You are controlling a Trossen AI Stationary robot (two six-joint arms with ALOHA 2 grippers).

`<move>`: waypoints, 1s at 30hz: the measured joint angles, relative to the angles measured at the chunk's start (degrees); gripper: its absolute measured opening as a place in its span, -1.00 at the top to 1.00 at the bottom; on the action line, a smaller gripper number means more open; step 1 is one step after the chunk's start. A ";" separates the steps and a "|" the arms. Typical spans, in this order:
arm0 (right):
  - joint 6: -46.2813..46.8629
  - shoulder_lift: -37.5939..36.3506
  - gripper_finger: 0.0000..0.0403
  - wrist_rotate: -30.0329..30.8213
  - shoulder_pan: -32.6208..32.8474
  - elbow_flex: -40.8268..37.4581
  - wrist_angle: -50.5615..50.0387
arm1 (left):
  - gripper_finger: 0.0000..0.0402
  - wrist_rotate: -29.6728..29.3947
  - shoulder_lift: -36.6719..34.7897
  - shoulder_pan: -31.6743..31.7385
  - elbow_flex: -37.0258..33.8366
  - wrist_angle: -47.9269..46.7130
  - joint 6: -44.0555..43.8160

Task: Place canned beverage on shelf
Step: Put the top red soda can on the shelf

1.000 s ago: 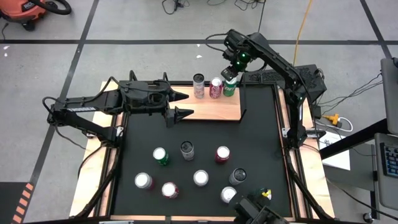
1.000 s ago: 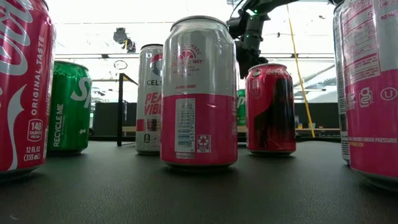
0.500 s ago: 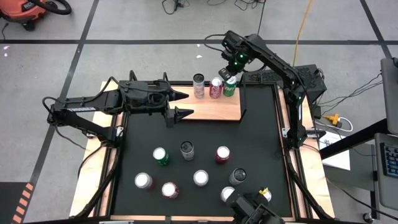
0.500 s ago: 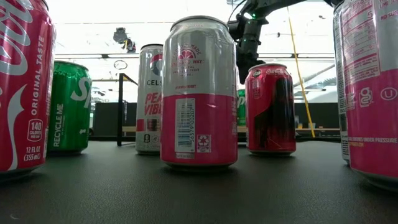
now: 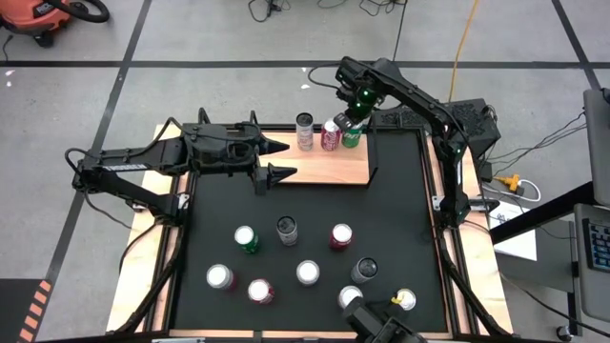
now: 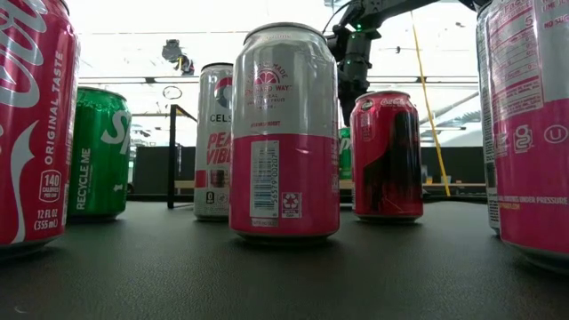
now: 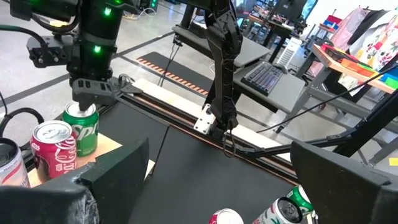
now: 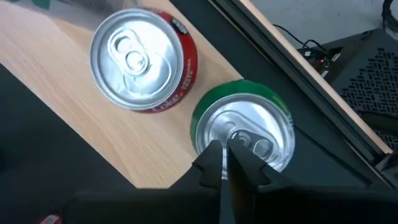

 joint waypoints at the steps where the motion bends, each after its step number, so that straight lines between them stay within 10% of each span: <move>1: -0.20 0.00 1.00 0.00 0.00 0.00 -0.46 | -0.94 0.00 0.00 0.00 0.00 0.00 0.00; 30: 6.17 0.97 1.00 0.36 0.44 0.02 3.44 | -0.94 0.42 0.00 0.00 0.01 0.02 -0.25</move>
